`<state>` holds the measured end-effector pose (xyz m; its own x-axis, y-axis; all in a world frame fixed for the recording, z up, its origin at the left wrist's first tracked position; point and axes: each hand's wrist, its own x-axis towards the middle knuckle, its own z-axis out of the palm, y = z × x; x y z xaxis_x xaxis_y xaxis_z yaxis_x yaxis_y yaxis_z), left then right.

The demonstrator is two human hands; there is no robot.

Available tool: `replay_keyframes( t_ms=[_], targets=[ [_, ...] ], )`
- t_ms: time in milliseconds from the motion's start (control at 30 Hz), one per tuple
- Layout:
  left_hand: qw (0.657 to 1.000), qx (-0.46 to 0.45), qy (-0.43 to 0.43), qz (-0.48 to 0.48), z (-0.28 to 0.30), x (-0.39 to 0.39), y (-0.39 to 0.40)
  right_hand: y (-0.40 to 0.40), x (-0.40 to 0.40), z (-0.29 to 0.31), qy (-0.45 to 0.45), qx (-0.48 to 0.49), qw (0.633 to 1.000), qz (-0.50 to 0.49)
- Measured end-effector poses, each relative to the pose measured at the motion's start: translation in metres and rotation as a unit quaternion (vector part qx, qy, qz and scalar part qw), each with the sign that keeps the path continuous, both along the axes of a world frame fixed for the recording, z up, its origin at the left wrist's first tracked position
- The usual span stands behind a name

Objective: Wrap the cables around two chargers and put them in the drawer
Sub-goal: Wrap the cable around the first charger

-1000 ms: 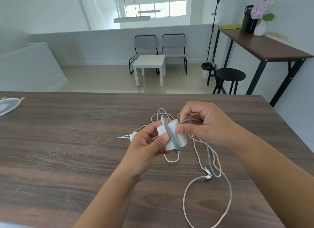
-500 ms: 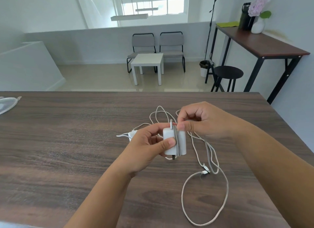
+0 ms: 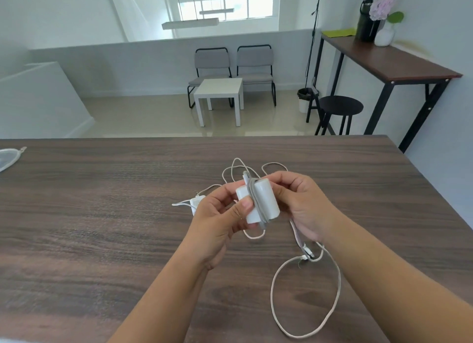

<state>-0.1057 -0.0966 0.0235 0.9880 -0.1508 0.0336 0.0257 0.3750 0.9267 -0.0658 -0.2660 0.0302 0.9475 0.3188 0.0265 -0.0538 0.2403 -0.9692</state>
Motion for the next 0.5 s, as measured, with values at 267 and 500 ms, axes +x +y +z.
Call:
replay_keyframes(
  t_ms=[267,500],
  targets=[
    [0.994,-0.068,0.013,0.080,-0.002,0.005,-0.009,0.003,-0.017,0.000,-0.142,-0.193,0.964,-0.112],
    [0.988,-0.043,0.007,0.151,0.005,0.011,0.000,0.003,-0.032,-0.009,-0.180,-0.293,0.930,-0.131]
  ],
)
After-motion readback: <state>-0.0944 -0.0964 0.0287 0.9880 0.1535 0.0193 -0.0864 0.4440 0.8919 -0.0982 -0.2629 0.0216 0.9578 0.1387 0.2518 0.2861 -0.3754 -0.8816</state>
